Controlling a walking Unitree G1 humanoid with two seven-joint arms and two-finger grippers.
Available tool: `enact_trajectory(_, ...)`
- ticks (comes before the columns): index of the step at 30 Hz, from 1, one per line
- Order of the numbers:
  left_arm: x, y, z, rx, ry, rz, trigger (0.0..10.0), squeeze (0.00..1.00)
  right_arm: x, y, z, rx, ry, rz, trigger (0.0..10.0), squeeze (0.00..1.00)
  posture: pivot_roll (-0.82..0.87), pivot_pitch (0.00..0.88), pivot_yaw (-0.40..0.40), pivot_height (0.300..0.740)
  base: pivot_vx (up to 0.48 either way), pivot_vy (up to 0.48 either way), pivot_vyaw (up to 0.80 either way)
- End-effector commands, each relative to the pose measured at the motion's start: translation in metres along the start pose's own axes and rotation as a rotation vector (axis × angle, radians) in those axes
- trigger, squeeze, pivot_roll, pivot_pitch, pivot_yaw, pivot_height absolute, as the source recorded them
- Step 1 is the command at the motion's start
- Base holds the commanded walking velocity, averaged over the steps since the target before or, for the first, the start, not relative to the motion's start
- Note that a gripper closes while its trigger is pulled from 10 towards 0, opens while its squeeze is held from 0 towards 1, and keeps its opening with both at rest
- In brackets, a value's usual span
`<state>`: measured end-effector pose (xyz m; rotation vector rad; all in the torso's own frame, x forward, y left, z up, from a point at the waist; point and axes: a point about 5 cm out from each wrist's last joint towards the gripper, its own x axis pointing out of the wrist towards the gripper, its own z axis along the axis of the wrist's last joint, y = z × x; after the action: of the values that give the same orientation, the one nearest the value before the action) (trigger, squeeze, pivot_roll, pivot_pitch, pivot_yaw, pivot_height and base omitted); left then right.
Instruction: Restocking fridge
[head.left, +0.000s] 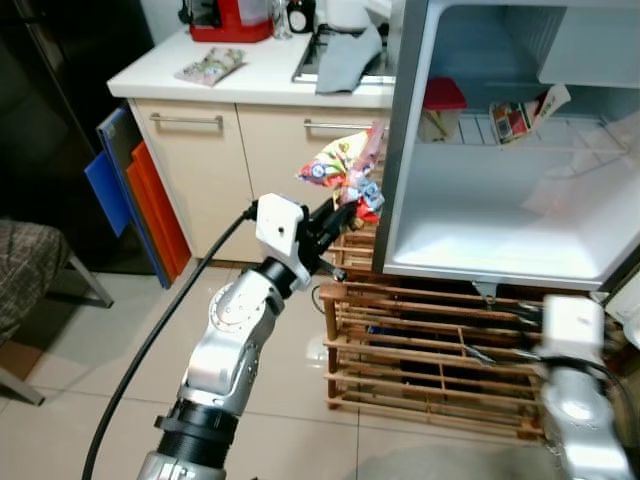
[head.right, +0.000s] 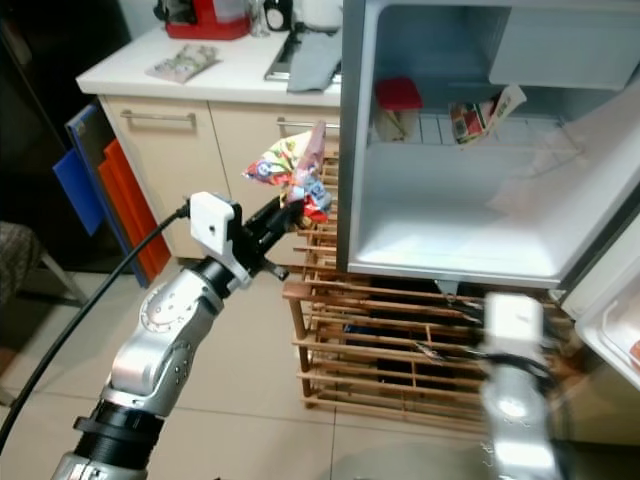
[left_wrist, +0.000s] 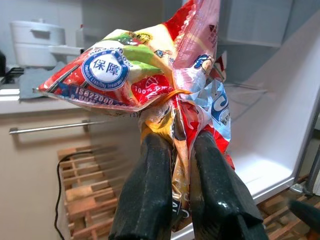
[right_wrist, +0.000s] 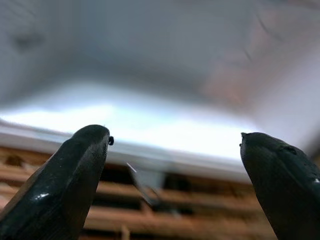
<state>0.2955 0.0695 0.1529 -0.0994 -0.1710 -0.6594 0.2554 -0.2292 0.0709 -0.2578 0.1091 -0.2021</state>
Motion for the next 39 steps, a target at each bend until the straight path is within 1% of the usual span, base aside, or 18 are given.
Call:
enact_trajectory(1,0.002,0.001,0.003,0.024,-0.004,-0.010,10.0,0.00,0.001,0.004,0.006,0.010,-0.029,0.025,10.0,0.00,-0.14,0.000,0.022,0.740,0.000,0.000,0.00)
enact_trajectory(4,0.003,0.000,0.003,0.020,-0.005,-0.021,10.0,0.00,0.002,0.009,0.011,0.007,-0.051,0.051,10.0,0.00,-0.15,0.000,0.023,0.740,0.000,0.000,0.00)
enact_trajectory(9,0.004,-0.001,0.002,0.019,-0.003,-0.031,10.0,0.00,0.002,0.009,0.014,0.018,-0.046,0.060,10.0,0.00,-0.14,0.000,0.022,0.740,0.000,0.000,0.00)
enact_trajectory(13,0.005,-0.001,0.000,0.031,0.013,-0.038,10.0,0.00,0.003,0.008,0.016,0.037,-0.046,0.053,10.0,0.00,-0.14,0.000,0.025,0.740,0.000,0.000,-0.75)
enact_trajectory(22,0.007,0.001,-0.004,0.076,0.047,-0.028,10.0,0.00,0.002,0.012,0.014,0.047,-0.037,0.061,10.0,0.00,-0.14,0.000,0.029,0.740,0.000,0.000,-0.76)
enact_trajectory(27,0.009,-0.001,-0.006,0.096,0.057,-0.032,10.0,0.00,0.001,0.011,0.013,0.060,-0.032,0.058,10.0,0.00,-0.14,0.000,0.032,0.740,0.000,0.000,-0.77)
enact_trajectory(31,0.017,-0.007,-0.010,0.138,0.074,-0.065,10.0,0.00,0.002,0.011,0.012,0.107,-0.024,0.038,10.0,0.00,-0.14,0.000,0.037,0.740,0.000,0.000,-0.76)
enact_trajectory(36,0.031,-0.005,-0.019,0.110,0.118,-0.035,10.0,0.00,0.002,0.017,0.021,0.130,-0.055,0.054,10.0,0.00,-0.15,0.000,0.048,0.740,0.000,0.000,-0.76)
enact_trajectory(38,0.036,-0.004,-0.021,0.114,0.131,-0.027,10.0,0.00,0.003,0.021,0.026,0.135,-0.074,0.064,10.0,0.00,-0.16,0.000,0.052,0.740,0.407,0.000,-0.76)
enact_trajectory(39,0.036,-0.004,-0.021,0.114,0.131,-0.027,10.0,0.00,0.003,0.021,0.026,0.135,-0.074,0.064,10.0,0.00,-0.16,0.000,0.052,0.740,0.461,0.000,-0.76)
